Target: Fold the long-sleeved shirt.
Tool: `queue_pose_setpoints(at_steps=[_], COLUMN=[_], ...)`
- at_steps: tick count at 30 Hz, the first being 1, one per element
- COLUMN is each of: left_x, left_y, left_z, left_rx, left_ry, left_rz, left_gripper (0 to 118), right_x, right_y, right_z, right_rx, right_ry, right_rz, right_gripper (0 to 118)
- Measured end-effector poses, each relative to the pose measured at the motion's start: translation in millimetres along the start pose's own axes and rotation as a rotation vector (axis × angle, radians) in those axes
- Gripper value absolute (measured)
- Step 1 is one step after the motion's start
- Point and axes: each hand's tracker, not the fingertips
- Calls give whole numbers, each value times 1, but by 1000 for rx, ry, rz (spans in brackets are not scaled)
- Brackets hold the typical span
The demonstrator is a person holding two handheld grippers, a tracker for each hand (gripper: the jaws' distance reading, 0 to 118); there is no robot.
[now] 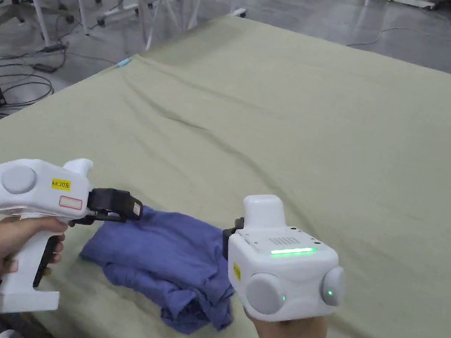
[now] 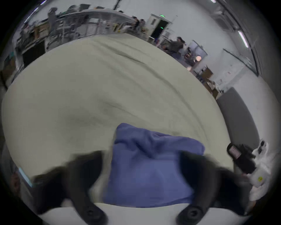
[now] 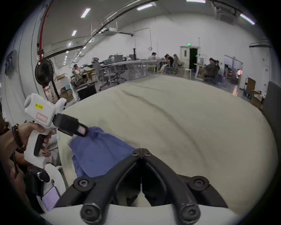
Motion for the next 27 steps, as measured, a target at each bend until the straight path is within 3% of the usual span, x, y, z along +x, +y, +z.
queue_pose_setpoints(at_steps=[2,5,9,10,11,13,14,18,21,27], left_x=[4,7,94,125,140,214,242,362,419,473], left_y=[-7,-9,-16,-20,-15,-29,-36,-76,-100,-158], left_z=[7,15,44,48,51,55,56,70,69,46], left_rx=[50,91,187,246,302,428,465,713,881,895], left_ry=[-28,108,36,23,10,48,64,56,58,-6], left_rz=[-22,-87,-184,-243,-316,-479,-527,-651,-714,-720], left_gripper=[117,118,117,108,90,21,11,4,3,3], right_x=[4,16,43,51,60,82,91,134,170,227], right_y=[-1,-1,10,14,17,25,27,32,21,-42], right_z=[-2,15,58,73,88,131,149,244,305,381], right_rx=[-13,1,67,101,135,207,239,390,487,541], right_ry=[1,-3,-44,-63,-80,-126,-147,-299,-435,-791], right_rz=[5,12,-20,-28,-32,-44,-49,-60,-66,-39], right_gripper=[0,0,0,0,0,0,0,0,0,0])
